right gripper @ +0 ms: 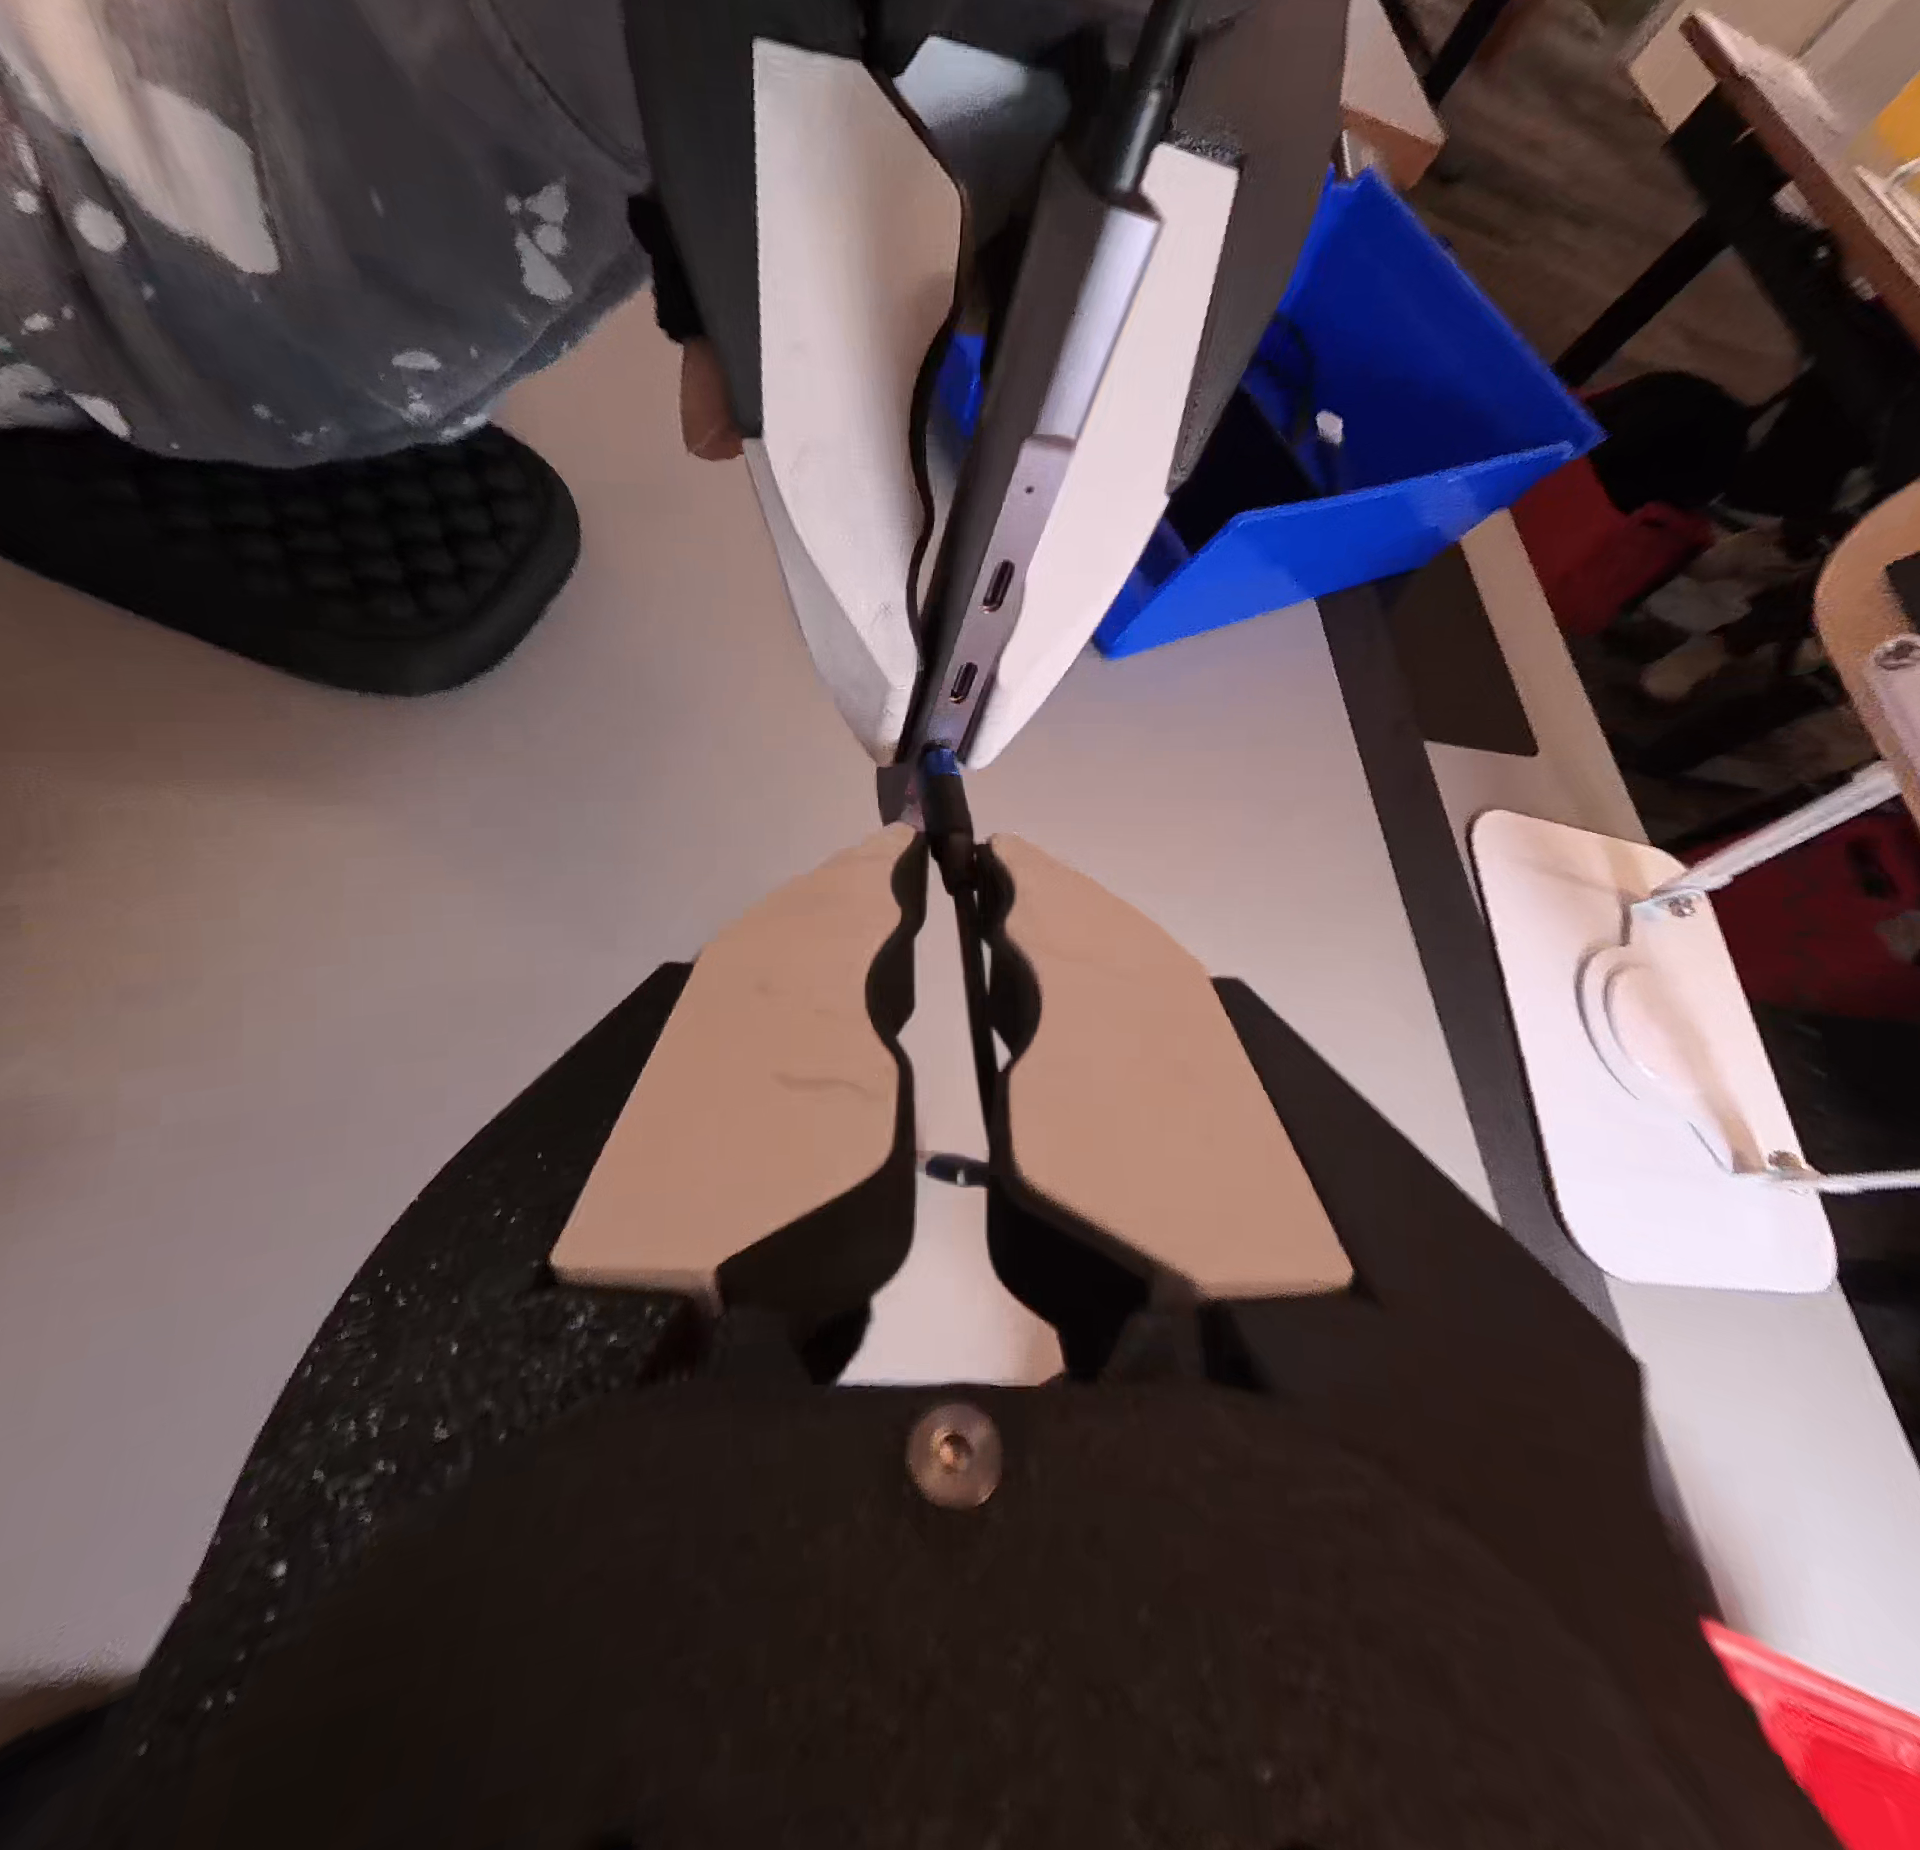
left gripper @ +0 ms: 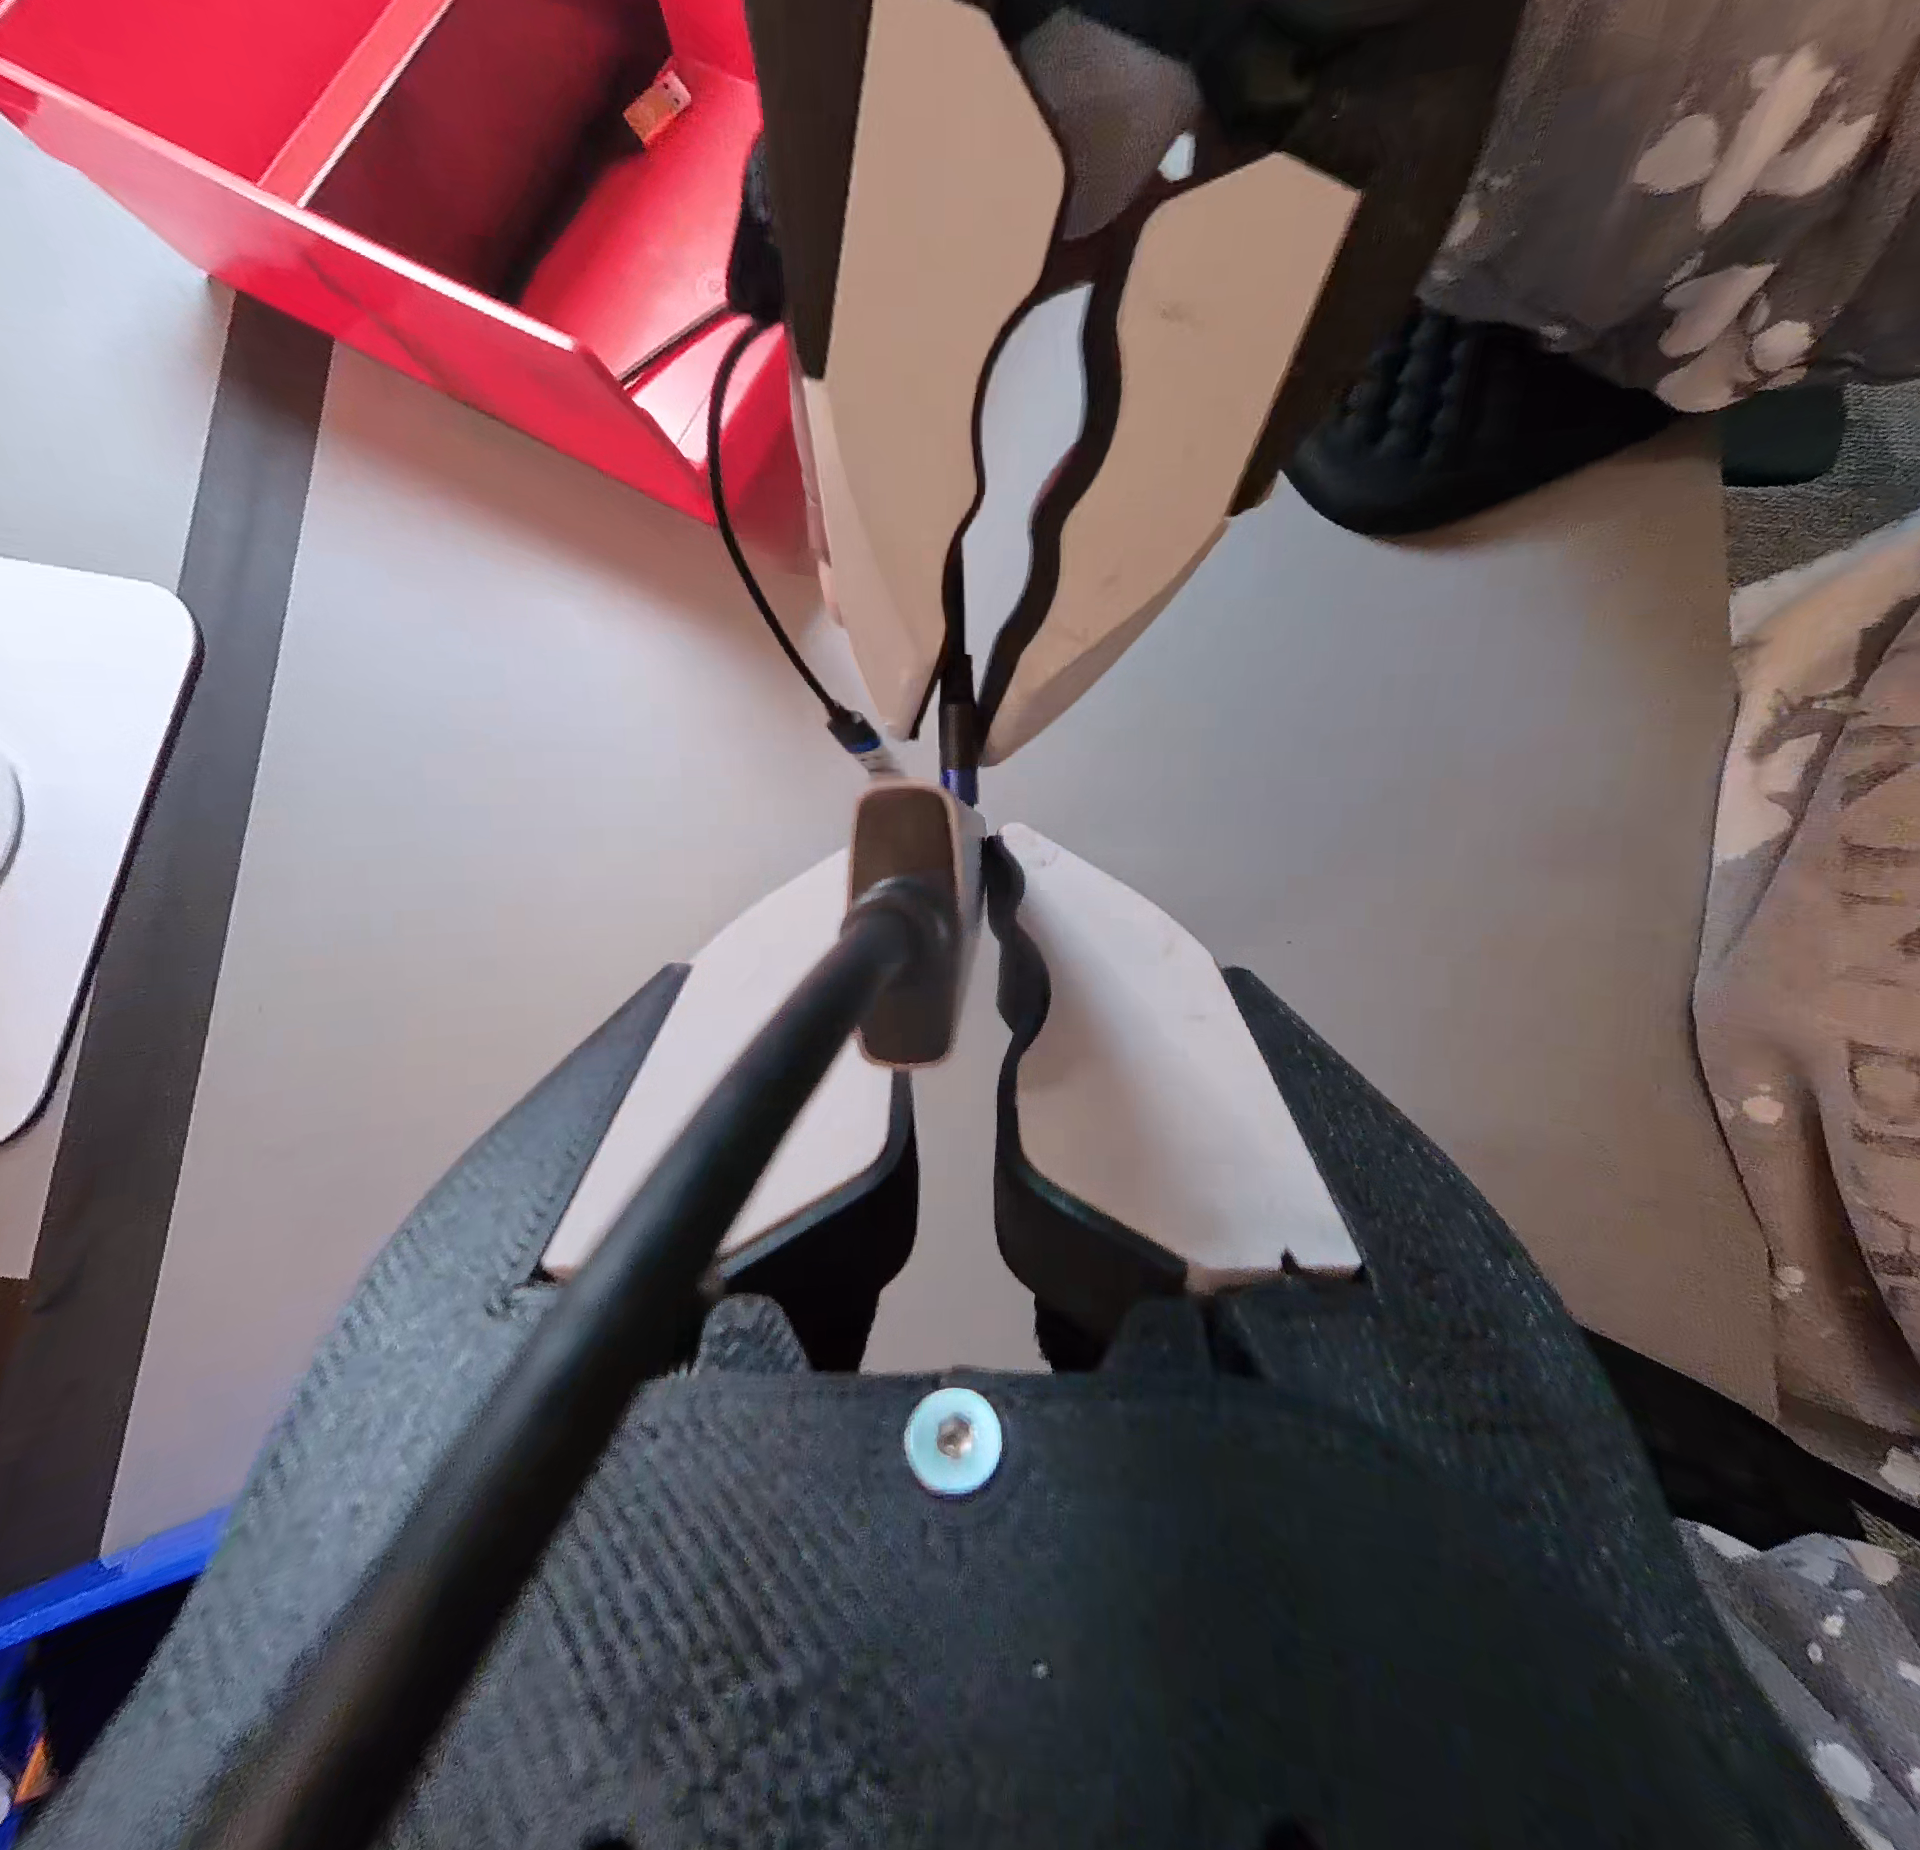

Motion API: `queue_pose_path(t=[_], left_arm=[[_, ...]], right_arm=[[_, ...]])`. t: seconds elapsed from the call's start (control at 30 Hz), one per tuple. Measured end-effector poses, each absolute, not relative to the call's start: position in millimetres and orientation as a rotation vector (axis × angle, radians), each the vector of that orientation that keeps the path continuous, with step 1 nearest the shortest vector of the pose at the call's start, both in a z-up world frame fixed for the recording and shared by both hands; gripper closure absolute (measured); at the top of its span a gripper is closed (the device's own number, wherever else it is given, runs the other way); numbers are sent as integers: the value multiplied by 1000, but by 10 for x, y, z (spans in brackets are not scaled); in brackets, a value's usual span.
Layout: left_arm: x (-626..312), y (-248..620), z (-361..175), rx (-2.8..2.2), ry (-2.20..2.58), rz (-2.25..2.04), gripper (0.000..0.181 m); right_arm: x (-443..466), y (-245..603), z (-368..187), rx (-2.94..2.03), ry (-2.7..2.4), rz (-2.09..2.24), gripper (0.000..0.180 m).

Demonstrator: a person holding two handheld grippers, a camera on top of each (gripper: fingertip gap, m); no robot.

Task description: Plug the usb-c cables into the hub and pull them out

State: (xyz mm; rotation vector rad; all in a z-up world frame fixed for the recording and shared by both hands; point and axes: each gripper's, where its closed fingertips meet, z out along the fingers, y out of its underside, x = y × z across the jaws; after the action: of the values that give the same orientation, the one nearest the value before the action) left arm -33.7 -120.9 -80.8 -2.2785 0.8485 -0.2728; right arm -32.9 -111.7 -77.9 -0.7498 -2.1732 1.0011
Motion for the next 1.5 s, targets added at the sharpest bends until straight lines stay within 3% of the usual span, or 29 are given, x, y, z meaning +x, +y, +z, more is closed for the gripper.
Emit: queue_pose_path(t=[0.33,0.6,0.8,0.97,1.07,1.33,1.5], left_arm=[[-343,-1094,-198,-1889,736,-393,164],[-391,-1126,51,-1728,642,-552,158],[-411,-1056,14,-1750,625,-518,168],[-556,-1074,-289,-2000,629,-339,169],[-643,-1135,-576,-2194,679,-186,169],[-357,-1200,-828,-2308,837,-185,170],[-319,-1203,-789,-2284,839,-212,170]], right_arm=[[-321,-1125,-183,-783,-1817,1683,175],[-233,-1028,146,-757,-1612,1892,180],[-186,-949,65,-818,-1707,1823,180],[-14,-794,-122,-881,-1925,1495,148],[87,-742,-72,-861,-1942,1358,146],[-203,-1029,-649,-862,-2137,1216,149],[-316,-1203,-824,-841,-2162,1310,173]])
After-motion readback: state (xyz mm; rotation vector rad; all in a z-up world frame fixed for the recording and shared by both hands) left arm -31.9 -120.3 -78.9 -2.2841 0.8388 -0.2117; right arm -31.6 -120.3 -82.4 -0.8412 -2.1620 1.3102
